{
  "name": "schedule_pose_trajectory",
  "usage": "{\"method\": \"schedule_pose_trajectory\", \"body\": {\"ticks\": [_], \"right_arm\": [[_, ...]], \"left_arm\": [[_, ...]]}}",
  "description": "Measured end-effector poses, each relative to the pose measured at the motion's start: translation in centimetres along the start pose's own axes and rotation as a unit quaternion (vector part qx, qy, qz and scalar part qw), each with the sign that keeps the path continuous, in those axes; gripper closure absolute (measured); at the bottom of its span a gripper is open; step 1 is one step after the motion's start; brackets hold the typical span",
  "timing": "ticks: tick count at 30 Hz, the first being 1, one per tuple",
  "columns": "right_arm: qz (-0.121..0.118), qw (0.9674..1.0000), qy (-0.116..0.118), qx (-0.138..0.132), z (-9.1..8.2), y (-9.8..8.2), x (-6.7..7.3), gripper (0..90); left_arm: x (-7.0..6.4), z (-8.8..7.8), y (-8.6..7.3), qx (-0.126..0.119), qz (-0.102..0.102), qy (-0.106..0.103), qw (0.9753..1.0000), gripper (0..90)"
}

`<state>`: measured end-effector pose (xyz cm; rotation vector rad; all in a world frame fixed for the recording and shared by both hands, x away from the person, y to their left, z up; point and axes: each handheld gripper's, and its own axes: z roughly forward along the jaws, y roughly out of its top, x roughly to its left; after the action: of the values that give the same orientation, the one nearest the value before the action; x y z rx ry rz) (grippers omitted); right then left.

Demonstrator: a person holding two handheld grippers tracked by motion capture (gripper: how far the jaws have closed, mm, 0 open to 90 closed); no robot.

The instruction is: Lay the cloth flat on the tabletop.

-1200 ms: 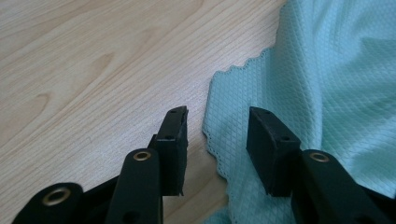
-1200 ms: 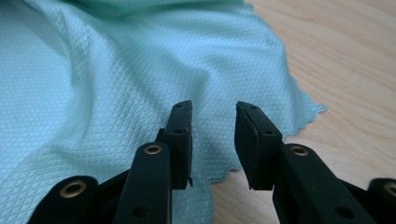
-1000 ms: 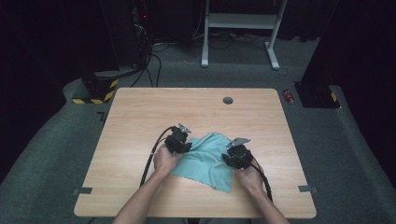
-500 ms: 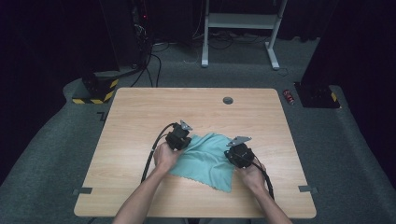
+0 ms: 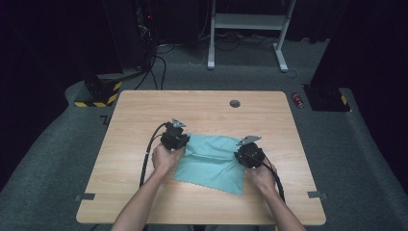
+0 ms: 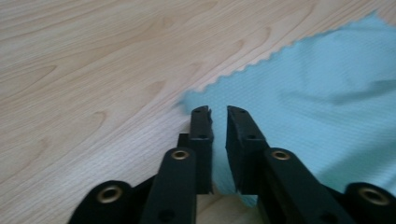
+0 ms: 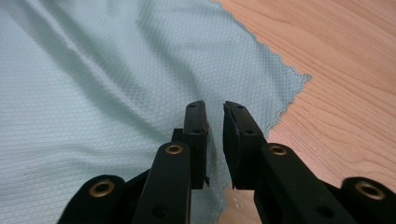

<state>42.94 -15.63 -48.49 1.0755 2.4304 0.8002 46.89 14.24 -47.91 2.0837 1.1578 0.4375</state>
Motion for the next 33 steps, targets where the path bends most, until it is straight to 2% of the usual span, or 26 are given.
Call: {"method": "schedule_pose_trajectory", "body": {"ticks": [6,11,13,17,21,23,26,31,32,33], "right_arm": [[0.022,0.9988,0.022,-0.039,-2.3,-1.2,0.4,76.7],[0.018,0.9986,0.032,-0.037,-3.0,-2.9,1.8,75.5],[0.016,0.9986,0.035,-0.036,-3.1,-3.6,2.3,74.2],[0.019,0.9981,0.047,-0.035,-3.1,-4.6,3.3,71.1],[0.012,0.9981,0.052,-0.032,-2.9,-5.3,4.0,69.2],[0.008,0.9979,0.055,-0.034,-2.9,-5.4,4.2,69.8],[-0.004,0.9976,0.056,-0.041,-2.9,-5.4,4.7,73.6],[-0.015,0.9975,0.061,-0.031,-2.4,-5.3,5.2,73.9],[-0.017,0.9975,0.062,-0.029,-2.3,-5.4,5.3,74.1],[-0.017,0.9975,0.064,-0.025,-2.2,-5.4,5.4,74.7]], "left_arm": [[-1.3,-2.8,-1.0,-0.018,0.013,-0.02,0.9995,64.6],[-2.3,-4.3,-3.2,-0.019,0.023,-0.034,0.999,59.8],[-2.5,-4.4,-4.1,-0.015,0.021,-0.038,0.999,59.0],[-3.0,-4.5,-6.0,0.012,0.023,-0.029,0.9992,57.5],[-3.2,-4.7,-7.3,0.021,0.017,-0.022,0.9994,56.7],[-3.2,-4.7,-7.7,0.024,0.012,-0.024,0.9994,56.9],[-3.5,-4.7,-8.1,0.025,0.016,-0.02,0.9993,57.7],[-4.1,-4.3,-8.5,0.033,0.026,-0.019,0.999,58.6],[-4.1,-4.1,-8.6,0.035,0.018,-0.026,0.9989,58.7],[-4.1,-4.0,-8.6,0.037,0.021,-0.026,0.9987,59.1]]}}
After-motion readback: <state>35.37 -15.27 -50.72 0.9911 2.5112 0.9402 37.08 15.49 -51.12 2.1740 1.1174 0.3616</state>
